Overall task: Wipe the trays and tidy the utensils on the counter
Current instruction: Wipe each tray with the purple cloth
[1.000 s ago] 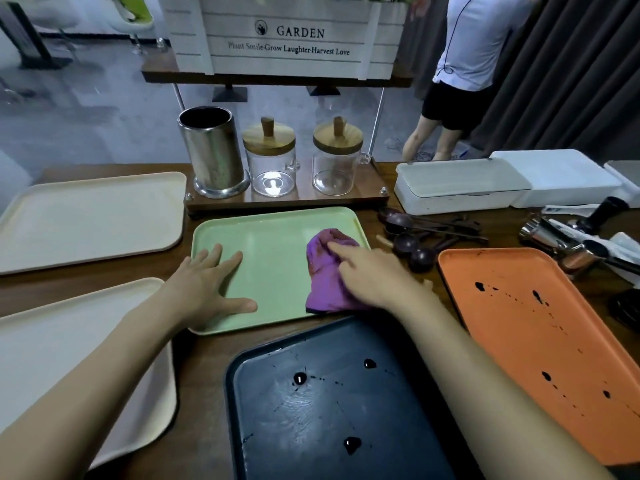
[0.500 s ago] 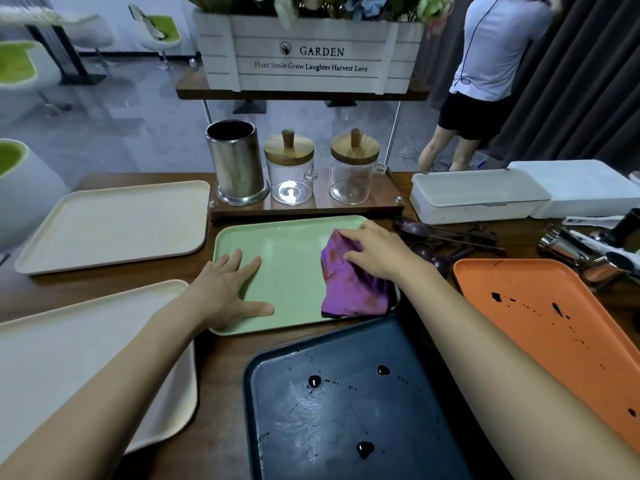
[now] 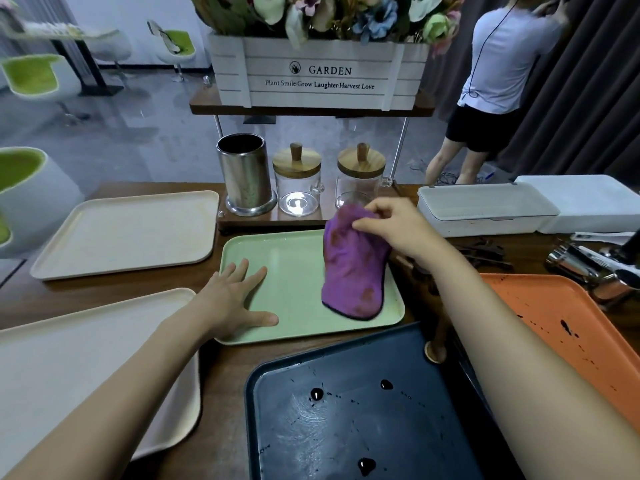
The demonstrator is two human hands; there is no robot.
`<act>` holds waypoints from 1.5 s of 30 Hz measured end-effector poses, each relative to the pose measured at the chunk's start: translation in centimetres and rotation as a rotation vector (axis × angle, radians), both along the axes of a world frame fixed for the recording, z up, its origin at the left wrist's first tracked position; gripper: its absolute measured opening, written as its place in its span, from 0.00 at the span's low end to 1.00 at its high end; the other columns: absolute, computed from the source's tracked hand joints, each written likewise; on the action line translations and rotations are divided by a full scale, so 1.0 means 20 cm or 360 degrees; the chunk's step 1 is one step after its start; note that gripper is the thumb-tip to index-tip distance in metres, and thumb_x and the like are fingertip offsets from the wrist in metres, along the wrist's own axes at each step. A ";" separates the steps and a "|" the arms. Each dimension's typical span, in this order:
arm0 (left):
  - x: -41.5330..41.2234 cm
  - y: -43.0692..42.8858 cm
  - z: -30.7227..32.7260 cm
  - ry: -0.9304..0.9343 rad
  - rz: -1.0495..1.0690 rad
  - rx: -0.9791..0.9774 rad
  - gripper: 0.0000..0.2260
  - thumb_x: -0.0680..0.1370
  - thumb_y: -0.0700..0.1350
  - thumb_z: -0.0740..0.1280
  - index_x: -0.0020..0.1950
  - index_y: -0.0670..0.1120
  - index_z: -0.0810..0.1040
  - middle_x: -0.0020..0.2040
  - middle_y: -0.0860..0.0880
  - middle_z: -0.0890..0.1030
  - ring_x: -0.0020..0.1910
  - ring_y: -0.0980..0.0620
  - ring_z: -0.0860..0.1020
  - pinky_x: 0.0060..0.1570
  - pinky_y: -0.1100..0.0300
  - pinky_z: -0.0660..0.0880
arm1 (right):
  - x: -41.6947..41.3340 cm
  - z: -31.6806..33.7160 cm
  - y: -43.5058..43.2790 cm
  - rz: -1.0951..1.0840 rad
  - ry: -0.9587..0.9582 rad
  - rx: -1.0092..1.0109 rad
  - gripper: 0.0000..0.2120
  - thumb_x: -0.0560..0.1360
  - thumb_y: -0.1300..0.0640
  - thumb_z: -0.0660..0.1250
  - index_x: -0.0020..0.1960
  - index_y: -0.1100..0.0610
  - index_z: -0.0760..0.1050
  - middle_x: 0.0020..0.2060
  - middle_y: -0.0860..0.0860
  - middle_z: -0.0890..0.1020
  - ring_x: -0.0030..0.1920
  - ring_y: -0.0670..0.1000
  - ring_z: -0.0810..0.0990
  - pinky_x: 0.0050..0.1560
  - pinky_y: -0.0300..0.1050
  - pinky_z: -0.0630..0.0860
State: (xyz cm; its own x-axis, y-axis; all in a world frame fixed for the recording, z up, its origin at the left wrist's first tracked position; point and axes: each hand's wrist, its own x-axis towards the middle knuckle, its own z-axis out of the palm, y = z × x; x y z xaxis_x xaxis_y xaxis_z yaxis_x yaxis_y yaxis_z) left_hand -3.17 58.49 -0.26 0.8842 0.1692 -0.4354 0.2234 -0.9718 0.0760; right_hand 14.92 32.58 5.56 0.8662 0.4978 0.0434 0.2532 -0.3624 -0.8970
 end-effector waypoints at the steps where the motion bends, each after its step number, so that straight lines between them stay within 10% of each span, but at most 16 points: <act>1: 0.00 0.00 0.00 0.0000 -0.0004 0.0003 0.70 0.46 0.89 0.37 0.84 0.57 0.40 0.84 0.43 0.41 0.83 0.42 0.42 0.79 0.44 0.43 | -0.01 0.06 0.00 -0.0011 -0.0027 0.0090 0.07 0.71 0.54 0.78 0.44 0.55 0.83 0.37 0.51 0.80 0.39 0.47 0.78 0.43 0.44 0.72; 5: 0.00 0.01 -0.01 -0.0024 0.0021 -0.0030 0.63 0.55 0.88 0.46 0.84 0.56 0.41 0.84 0.43 0.41 0.83 0.42 0.42 0.80 0.44 0.43 | -0.10 0.12 0.01 0.0109 0.0006 0.0090 0.12 0.74 0.52 0.76 0.44 0.62 0.81 0.36 0.53 0.80 0.37 0.46 0.77 0.40 0.42 0.72; 10: 0.00 0.00 -0.01 -0.0034 0.0006 -0.0004 0.48 0.74 0.73 0.61 0.84 0.55 0.41 0.84 0.43 0.41 0.83 0.43 0.42 0.80 0.45 0.43 | -0.17 -0.18 0.07 0.0040 -0.0342 -0.0853 0.13 0.70 0.36 0.70 0.45 0.45 0.82 0.43 0.46 0.83 0.48 0.51 0.81 0.49 0.50 0.77; 14: -0.01 0.00 -0.02 -0.0042 -0.0006 -0.0022 0.57 0.62 0.85 0.47 0.83 0.56 0.39 0.84 0.43 0.39 0.83 0.43 0.40 0.79 0.45 0.42 | -0.28 -0.28 0.10 -0.0015 -0.0962 -0.0755 0.15 0.79 0.51 0.67 0.66 0.49 0.76 0.64 0.47 0.76 0.65 0.55 0.73 0.60 0.49 0.72; 18: -0.02 0.03 -0.06 -0.0032 -0.0039 -0.0067 0.67 0.48 0.88 0.33 0.82 0.56 0.34 0.83 0.43 0.35 0.82 0.43 0.35 0.79 0.43 0.39 | -0.32 -0.32 0.17 0.0532 -0.0726 -0.1044 0.26 0.83 0.44 0.57 0.80 0.44 0.57 0.81 0.45 0.56 0.79 0.51 0.54 0.72 0.56 0.66; 23: -0.03 0.01 -0.10 -0.0082 -0.0032 -0.0013 0.57 0.61 0.84 0.44 0.82 0.56 0.33 0.82 0.44 0.33 0.81 0.44 0.33 0.78 0.43 0.36 | -0.29 -0.38 0.31 0.0361 -0.0648 -0.1041 0.27 0.84 0.44 0.55 0.81 0.47 0.54 0.81 0.50 0.52 0.79 0.55 0.53 0.74 0.53 0.62; 31: -0.04 0.00 -0.10 -0.0131 -0.0051 -0.0014 0.67 0.50 0.88 0.33 0.83 0.53 0.34 0.82 0.43 0.34 0.82 0.45 0.34 0.78 0.45 0.36 | -0.53 -0.39 0.36 0.0683 -0.0645 -0.1051 0.25 0.85 0.48 0.51 0.81 0.42 0.54 0.82 0.49 0.44 0.81 0.52 0.46 0.79 0.50 0.49; 45: -0.03 0.00 -0.10 -0.0099 -0.0021 0.0018 0.53 0.71 0.79 0.54 0.83 0.52 0.35 0.82 0.42 0.34 0.81 0.44 0.33 0.78 0.44 0.36 | -0.29 -0.42 0.09 -0.0004 -0.0739 -0.1293 0.24 0.84 0.53 0.52 0.79 0.54 0.58 0.79 0.58 0.56 0.76 0.60 0.57 0.72 0.53 0.64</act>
State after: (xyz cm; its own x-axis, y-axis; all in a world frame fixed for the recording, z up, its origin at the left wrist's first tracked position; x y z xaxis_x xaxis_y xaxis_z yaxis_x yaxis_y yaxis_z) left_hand -3.70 58.45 -2.22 0.9118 0.1618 -0.3775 0.2055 -0.9755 0.0783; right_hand 9.02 34.29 -2.88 0.8503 0.5258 0.0250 0.5213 -0.8346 -0.1778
